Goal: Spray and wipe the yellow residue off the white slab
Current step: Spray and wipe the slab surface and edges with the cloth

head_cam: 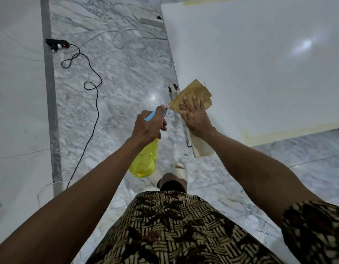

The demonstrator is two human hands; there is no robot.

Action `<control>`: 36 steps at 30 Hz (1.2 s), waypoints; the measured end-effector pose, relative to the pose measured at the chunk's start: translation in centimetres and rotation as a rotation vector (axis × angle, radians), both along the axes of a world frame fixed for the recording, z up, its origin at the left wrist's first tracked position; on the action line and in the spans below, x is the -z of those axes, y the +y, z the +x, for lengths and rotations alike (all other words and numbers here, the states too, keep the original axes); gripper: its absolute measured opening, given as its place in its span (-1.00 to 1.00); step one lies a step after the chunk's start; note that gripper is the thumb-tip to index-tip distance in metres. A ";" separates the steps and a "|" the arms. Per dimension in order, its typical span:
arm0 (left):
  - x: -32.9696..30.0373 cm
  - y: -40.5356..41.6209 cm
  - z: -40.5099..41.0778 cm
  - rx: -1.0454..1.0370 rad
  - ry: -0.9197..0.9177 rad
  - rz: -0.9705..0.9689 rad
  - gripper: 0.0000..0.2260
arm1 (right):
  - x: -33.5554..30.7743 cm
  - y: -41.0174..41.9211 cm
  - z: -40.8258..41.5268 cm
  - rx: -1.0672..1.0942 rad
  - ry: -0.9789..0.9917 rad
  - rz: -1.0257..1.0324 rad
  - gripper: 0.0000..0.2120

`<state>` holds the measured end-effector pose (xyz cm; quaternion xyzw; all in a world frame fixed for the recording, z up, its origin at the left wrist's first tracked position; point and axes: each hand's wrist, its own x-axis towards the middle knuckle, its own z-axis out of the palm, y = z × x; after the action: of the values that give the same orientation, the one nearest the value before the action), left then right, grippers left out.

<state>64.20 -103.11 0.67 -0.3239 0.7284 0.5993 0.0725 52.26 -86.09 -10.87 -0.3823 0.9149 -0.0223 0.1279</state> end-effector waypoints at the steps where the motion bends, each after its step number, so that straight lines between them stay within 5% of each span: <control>1: 0.1 0.6 0.8 0.000 -0.002 0.001 -0.30 | 0.0 0.7 1.1 0.001 0.008 0.003 -0.38; 7: 0.1 3.8 5.0 0.003 0.023 0.011 -0.32 | 0.0 4.9 7.8 -0.012 0.067 -0.008 -0.33; 16: -0.9 9.3 10.6 -0.004 0.046 -0.026 -0.30 | -1.0 10.6 16.6 0.043 -0.116 0.011 -0.24; 21: -1.5 12.1 13.4 -0.017 0.044 -0.045 -0.45 | -1.4 13.2 20.7 0.037 -0.264 0.069 -0.58; 24: -3.4 13.0 13.9 -0.016 0.084 -0.040 -0.64 | -6.2 13.8 21.2 0.466 -0.464 -0.358 -0.62; 27: -5.5 13.0 13.4 -0.044 0.115 -0.064 -0.59 | -10.1 13.9 19.1 0.899 -0.903 -0.776 -0.45; 31: -8.8 12.4 11.9 -0.056 0.159 -0.073 -0.46 | -13.1 13.0 15.1 1.036 -1.205 -1.227 -0.41; 36: -12.2 9.4 8.3 -0.079 0.236 -0.076 -0.61 | -15.9 10.9 10.4 0.998 -1.405 -1.496 -0.29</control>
<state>72.49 -93.69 12.84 -0.2820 0.7408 0.6076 -0.0497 62.70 -75.17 5.00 0.1406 0.4484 -0.8193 0.3286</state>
